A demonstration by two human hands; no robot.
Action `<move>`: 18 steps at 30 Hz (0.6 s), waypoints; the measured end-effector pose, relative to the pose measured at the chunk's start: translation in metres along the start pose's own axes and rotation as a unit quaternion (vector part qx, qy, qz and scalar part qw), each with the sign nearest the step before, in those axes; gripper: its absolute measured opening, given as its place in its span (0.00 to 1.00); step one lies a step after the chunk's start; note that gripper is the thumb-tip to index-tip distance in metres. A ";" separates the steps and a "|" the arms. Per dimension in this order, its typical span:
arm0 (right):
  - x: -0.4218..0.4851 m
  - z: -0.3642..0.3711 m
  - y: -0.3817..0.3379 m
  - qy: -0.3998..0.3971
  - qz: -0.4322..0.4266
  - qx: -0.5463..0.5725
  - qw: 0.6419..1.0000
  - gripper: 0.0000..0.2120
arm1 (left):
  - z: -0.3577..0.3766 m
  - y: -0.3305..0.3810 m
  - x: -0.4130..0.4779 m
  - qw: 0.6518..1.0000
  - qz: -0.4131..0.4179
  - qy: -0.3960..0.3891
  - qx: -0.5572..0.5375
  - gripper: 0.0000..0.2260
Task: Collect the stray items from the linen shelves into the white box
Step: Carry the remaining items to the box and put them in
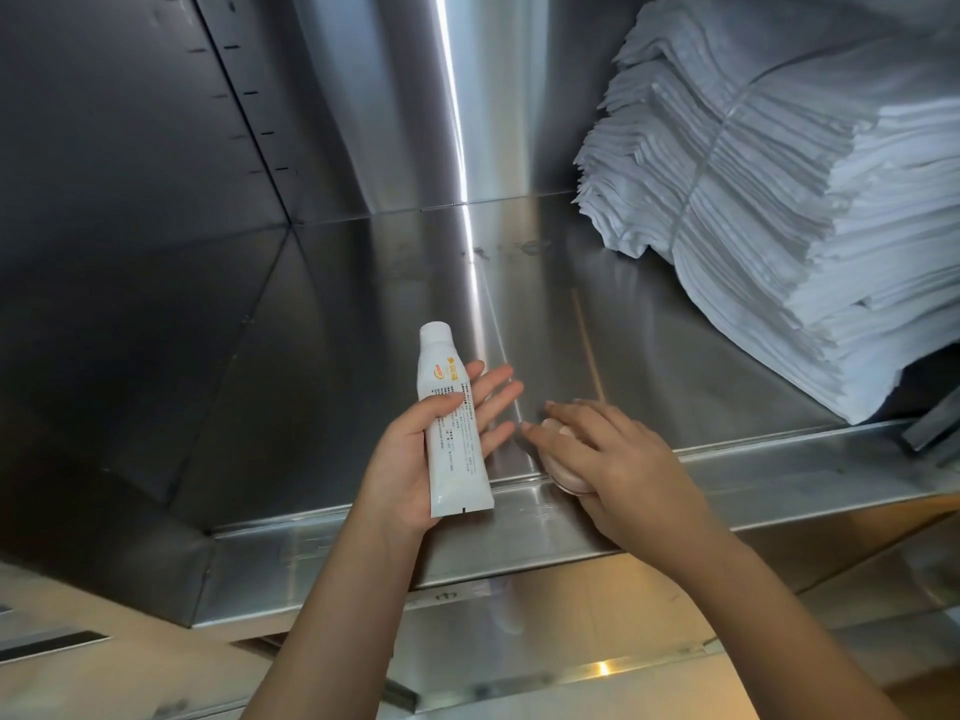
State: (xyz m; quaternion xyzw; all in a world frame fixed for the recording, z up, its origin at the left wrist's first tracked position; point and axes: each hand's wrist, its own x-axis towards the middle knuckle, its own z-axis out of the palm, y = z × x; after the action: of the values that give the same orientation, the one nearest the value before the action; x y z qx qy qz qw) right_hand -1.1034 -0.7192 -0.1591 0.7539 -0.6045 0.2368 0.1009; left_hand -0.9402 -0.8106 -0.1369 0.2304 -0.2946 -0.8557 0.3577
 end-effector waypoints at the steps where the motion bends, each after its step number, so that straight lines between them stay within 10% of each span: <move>1: 0.000 0.000 -0.001 0.001 -0.003 0.001 1.000 0.27 | -0.001 0.000 -0.001 1.000 -0.001 -0.005 -0.006 0.19; 18: 0.013 0.000 -0.058 0.087 -0.068 -0.027 0.994 0.17 | -0.026 0.015 -0.082 0.999 0.030 -0.029 -0.020 0.21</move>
State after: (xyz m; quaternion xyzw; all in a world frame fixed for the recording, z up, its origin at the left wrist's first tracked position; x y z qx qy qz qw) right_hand -1.0454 -0.7162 -0.1452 0.7666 -0.5473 0.2775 0.1892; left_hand -0.8647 -0.7673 -0.1307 0.1896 -0.2939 -0.8567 0.3792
